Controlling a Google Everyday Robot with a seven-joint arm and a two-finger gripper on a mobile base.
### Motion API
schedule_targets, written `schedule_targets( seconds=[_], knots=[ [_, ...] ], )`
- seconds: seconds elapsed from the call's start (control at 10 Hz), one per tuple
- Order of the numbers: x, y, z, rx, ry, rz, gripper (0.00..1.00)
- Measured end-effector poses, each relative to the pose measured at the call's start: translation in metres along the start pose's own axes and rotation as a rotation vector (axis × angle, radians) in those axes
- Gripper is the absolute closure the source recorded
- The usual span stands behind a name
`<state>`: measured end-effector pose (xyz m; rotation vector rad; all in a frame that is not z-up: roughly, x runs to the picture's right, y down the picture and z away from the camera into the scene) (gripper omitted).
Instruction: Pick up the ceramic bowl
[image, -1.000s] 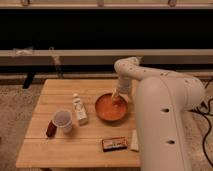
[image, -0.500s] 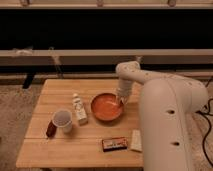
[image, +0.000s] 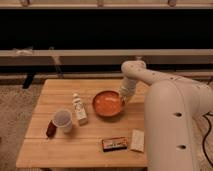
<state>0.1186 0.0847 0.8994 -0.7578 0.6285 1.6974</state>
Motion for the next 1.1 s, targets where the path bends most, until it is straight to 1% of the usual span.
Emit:
schedule_targets(
  seconds=[0.2,0.4,0.5,0.8,0.9,1.1],
  knots=[
    [-0.005,0.003,-0.024,-0.036,-0.024,0.006,1.00],
    [-0.008,0.009,-0.041,-0.062,-0.046,-0.001,1.00],
    [-0.010,0.014,-0.056,-0.081,-0.066,-0.009,1.00],
    [-0.015,0.025,-0.091,-0.127,-0.125,-0.039,1.00],
    [-0.016,0.027,-0.097,-0.135,-0.132,-0.041,1.00],
    [-0.016,0.031,-0.098,-0.135,-0.128,-0.046,1.00]
  ],
)
